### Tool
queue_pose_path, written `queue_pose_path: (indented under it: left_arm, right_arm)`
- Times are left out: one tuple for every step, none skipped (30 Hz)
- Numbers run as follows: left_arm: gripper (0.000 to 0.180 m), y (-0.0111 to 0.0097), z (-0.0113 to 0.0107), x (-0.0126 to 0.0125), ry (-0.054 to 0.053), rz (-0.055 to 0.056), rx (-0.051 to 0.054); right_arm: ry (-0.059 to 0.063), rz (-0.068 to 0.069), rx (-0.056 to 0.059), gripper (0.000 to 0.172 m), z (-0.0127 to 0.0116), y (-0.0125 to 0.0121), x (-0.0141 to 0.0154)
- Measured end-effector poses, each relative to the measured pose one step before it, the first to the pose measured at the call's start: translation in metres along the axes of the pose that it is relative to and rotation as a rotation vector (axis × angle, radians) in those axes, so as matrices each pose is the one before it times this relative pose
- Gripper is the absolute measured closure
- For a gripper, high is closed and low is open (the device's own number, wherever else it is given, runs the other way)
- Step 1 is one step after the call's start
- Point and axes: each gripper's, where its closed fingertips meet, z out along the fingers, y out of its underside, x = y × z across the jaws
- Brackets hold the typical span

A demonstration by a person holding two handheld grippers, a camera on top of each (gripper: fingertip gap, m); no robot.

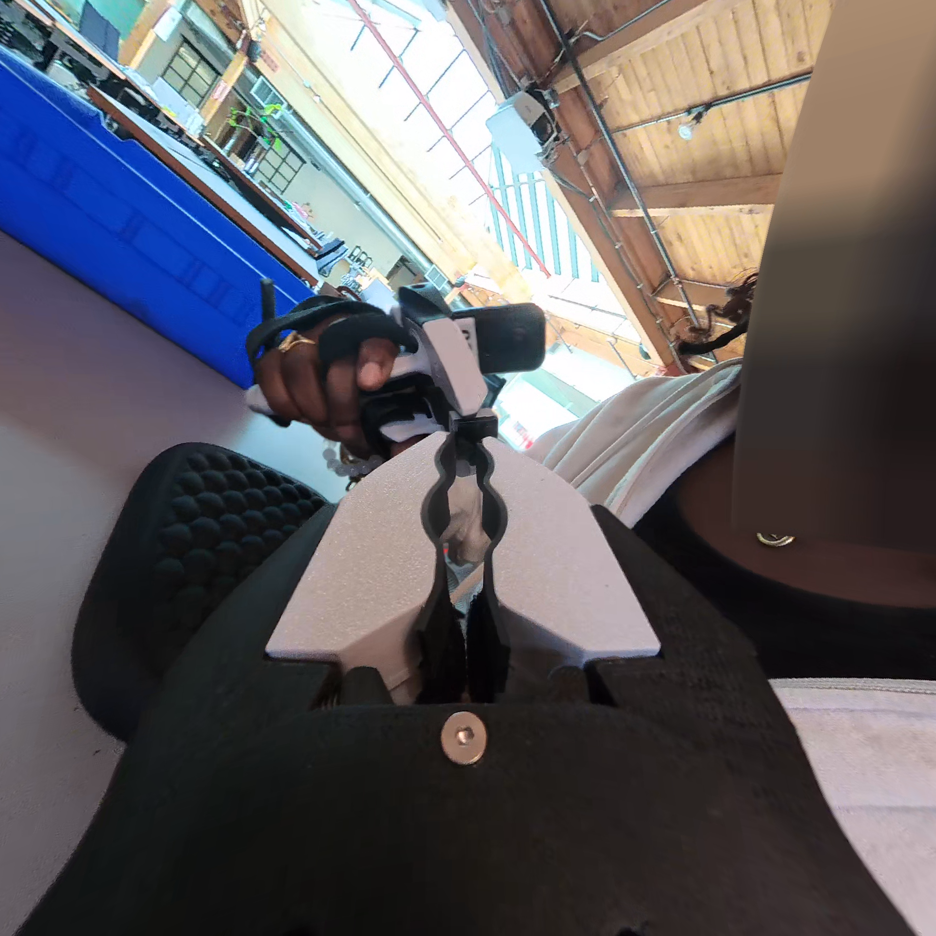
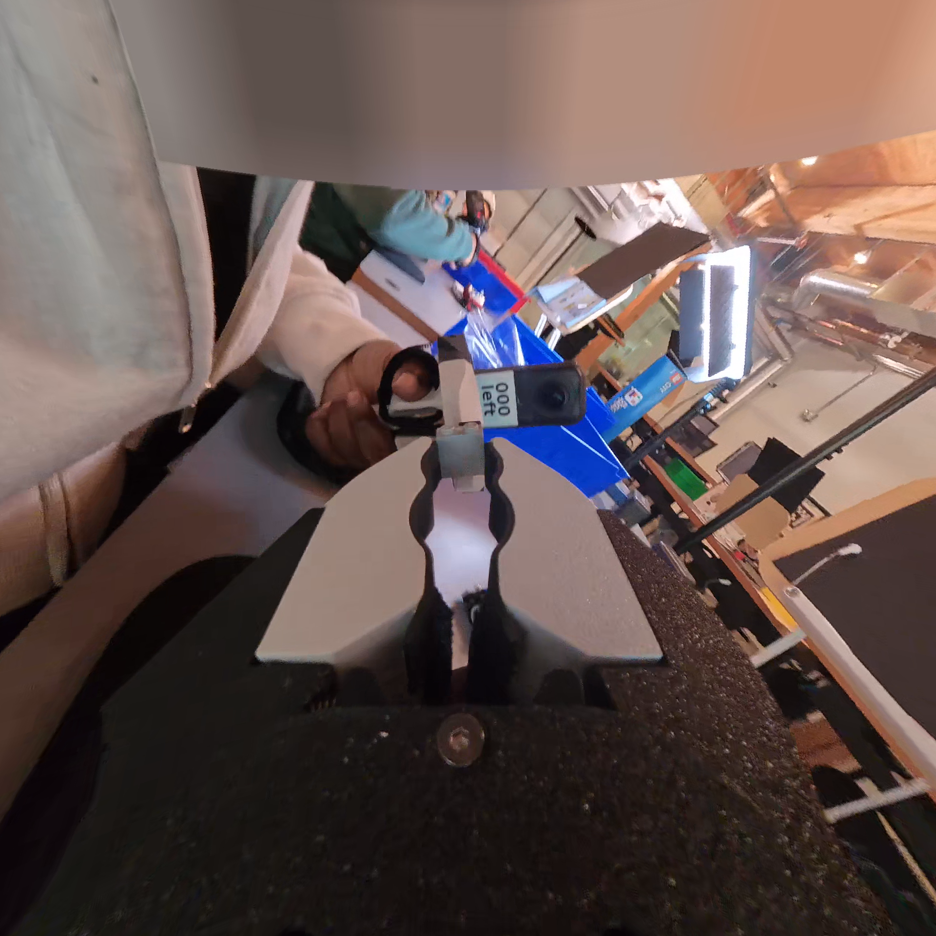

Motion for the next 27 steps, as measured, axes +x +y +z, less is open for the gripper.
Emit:
queue_pose_path:
  left_arm:
    - [0.173,-0.00063,-0.00110,-0.00125,-0.0173,0.0103,0.0010]
    - [0.173,-0.00166,-0.00133,-0.00231,-0.0296,0.0241,0.0107]
    - [0.173,-0.00218,-0.00162,-0.00342,-0.0472,0.0506,0.0126]
    - [0.173,-0.00077,-0.00141,-0.00343,-0.0557,0.0756,-0.0010]
    - [0.173,-0.00039,-0.00069,-0.00190,-0.0486,0.0673,-0.0049]
    - [0.173,-0.00105,-0.00024,-0.00011,-0.0312,0.0450,0.0056]
    - [0.173,-0.00103,-0.00008,-0.00010,-0.0242,0.0329,0.0109]
    - [0.173,-0.00030,-0.00032,-0.00139,-0.0312,0.0406,0.0064]
    - [0.172,0.00082,-0.00041,-0.00216,-0.0347,0.0452,-0.0008]
    - [0.172,0.00088,-0.00037,-0.00224,-0.0280,0.0297,-0.0004]
    - [0.172,0.00051,-0.00041,-0.00241,-0.0241,0.0160,0.0047]
    - [0.173,-0.00194,-0.00224,-0.00563,-0.0478,0.0280,0.0216]
    - [0.173,-0.00108,-0.00309,-0.00683,-0.0515,0.0484,0.0029]
    - [0.173,0.00077,-0.00225,-0.00353,-0.0169,0.0216,-0.0139]
    - [0.174,0.00083,-0.00098,0.00038,0.0233,-0.0360,-0.0063]
    - [0.174,0.00054,-0.00096,-0.00035,0.0261,-0.0593,0.0039]
    - [0.174,0.00092,-0.00128,-0.00286,0.0084,-0.0410,0.0043]
    - [0.174,0.00072,-0.00121,-0.00270,0.0035,-0.0178,-0.0002]
    - [0.174,0.00098,-0.00070,-0.00109,0.0070,-0.0071,-0.0084]
    - [0.173,0.00077,-0.00023,-0.00011,0.0068,-0.0001,-0.0111]
    - [0.173,-0.00077,-0.00036,-0.00009,0.0011,0.0044,0.0000]
    - [0.173,-0.00213,-0.00071,0.00001,0.0016,-0.0014,0.0116]
    - [0.173,-0.00211,-0.00070,0.00024,0.0060,-0.0122,0.0122]
    - [0.173,-0.00150,-0.00091,0.00001,0.0048,-0.0097,0.0110]
    - [0.173,-0.00110,-0.00111,-0.00018,0.0005,0.0008,0.0086]
    - [0.173,-0.00007,-0.00100,-0.00041,-0.0041,0.0090,-0.0002]
    - [0.174,0.00107,-0.00083,-0.00054,-0.0080,0.0164,-0.0098]
  right_arm:
    - [0.0069,-0.0140,-0.0392,0.155,0.00065,0.00251,0.00100]
    - [0.0194,-0.0059,-0.0452,0.155,0.00101,0.00391,0.00217]
    - [0.0255,0.0004,-0.0434,0.155,0.00126,0.00457,0.00197]
    - [0.0205,-0.0029,-0.0304,0.155,0.00078,0.00322,0.00044]
    - [0.0255,0.0067,-0.0110,0.155,0.00030,0.00100,0.00076]
    - [0.0236,0.0224,0.0006,0.155,-0.00005,-0.00054,0.00092]
    - [0.0203,0.0228,-0.0054,0.155,0.00025,0.00051,0.00078]
    - [0.0154,0.0206,-0.0135,0.155,0.00035,0.00218,0.00012]
    - [0.0153,0.0201,-0.0133,0.155,0.00055,0.00284,-0.00011]
    - [0.0200,0.0210,-0.0090,0.155,0.00047,0.00237,0.00020]
    - [0.0217,0.0230,-0.0131,0.155,0.00043,0.00282,0.00084]
    - [0.0148,0.0309,-0.0213,0.156,-0.00094,0.00463,0.00121]
    - [0.0189,0.0364,0.0046,0.155,-0.00181,0.00110,0.00171]
    - [0.0128,0.0113,0.0072,0.155,-0.00139,-0.00075,0.00017]
    - [0.0058,-0.0128,-0.0081,0.156,-0.00029,0.00032,-0.00080]
    - [-0.0079,-0.0108,-0.0163,0.156,0.00021,0.00142,-0.00160]
    - [-0.0067,-0.0048,-0.0099,0.156,-0.00021,0.00137,-0.00035]
    - [-0.0084,0.0058,-0.0147,0.156,-0.00076,0.00278,0.00053]
    - [-0.0124,0.0046,-0.0101,0.156,-0.00142,0.00231,0.00027]
    - [-0.0048,0.0076,-0.0109,0.156,-0.00148,0.00263,0.00101]
    - [-0.0004,0.0149,-0.0130,0.156,-0.00134,0.00290,0.00153]
    - [0.0001,0.0147,-0.0072,0.155,-0.00098,0.00219,0.00112]
    - [-0.0125,0.0181,-0.0162,0.155,-0.00010,0.00365,-0.00085]
    - [-0.0388,0.0318,-0.0473,0.155,0.00122,0.00858,-0.00394]
    - [-0.0586,0.0428,-0.0823,0.155,0.00175,0.01338,-0.00590]
    - [-0.0442,0.0316,-0.0835,0.155,0.00173,0.01331,-0.00416]
    - [-0.0263,0.0166,-0.0638,0.155,0.00134,0.01045,-0.00234]
